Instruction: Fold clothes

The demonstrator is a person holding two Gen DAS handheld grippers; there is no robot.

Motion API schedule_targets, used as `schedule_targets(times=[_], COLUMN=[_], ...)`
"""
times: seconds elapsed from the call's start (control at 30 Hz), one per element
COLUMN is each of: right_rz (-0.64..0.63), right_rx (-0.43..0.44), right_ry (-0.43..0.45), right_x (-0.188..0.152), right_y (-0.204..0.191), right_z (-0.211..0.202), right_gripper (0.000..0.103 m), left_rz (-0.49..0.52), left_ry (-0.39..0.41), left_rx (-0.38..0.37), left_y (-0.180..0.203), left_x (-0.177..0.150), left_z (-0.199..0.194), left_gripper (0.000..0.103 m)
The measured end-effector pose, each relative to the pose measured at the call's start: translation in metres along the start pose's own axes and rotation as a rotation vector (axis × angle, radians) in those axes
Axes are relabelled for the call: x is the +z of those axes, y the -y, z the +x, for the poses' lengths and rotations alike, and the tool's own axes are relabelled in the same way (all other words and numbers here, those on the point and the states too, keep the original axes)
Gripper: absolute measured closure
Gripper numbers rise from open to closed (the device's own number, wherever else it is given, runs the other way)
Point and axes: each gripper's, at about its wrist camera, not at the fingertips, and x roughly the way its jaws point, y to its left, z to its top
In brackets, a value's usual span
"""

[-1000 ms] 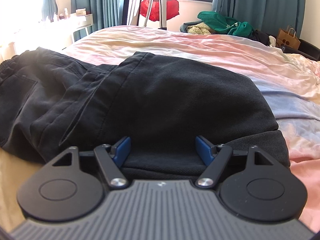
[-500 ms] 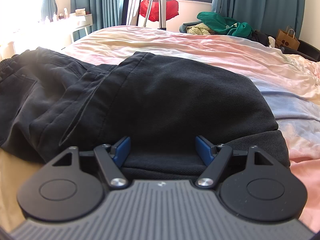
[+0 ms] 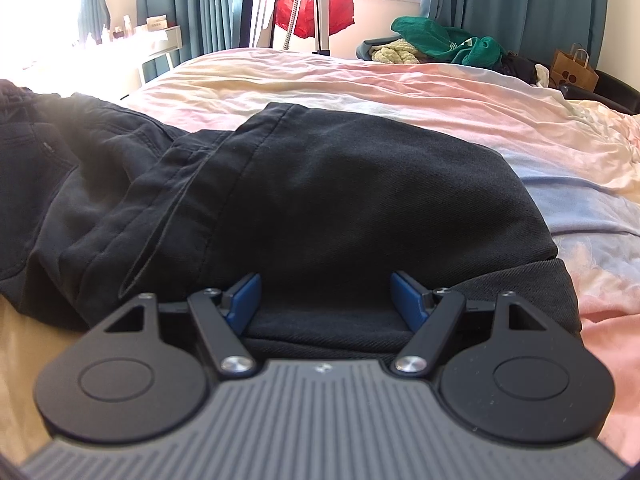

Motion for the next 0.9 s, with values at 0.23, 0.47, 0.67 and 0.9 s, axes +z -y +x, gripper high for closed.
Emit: schedule_targets(times=[0.23,0.47,0.67,0.9], right_rz=[0.109,0.342,0.558,0.861], right_rx=[0.122,0.169,0.134,0.114], right_ry=[-0.023,0.079,0.158,0.202], right_x=[0.018,0.035,0.030,0.002], right_y=[0.039,0.119,0.194,0.268], right_z=[-0.025,-0.076,-0.095,-0.092], right_gripper=[0.030,0.030,0.030,0.028], left_rz=[0.072,0.132,0.166,0.363], left_ry=[0.156,0.270,0.283,0.207], left_rx=[-0.096,-0.197,-0.320,-0.453], left_y=[0.096,0.204,0.306,0.416], left_x=[0.039,0.055,0.028,-0.062], left_z=[-0.067,-0.135,-0.175,-0.185], left_gripper=[0.089,0.090,0.090,0.091])
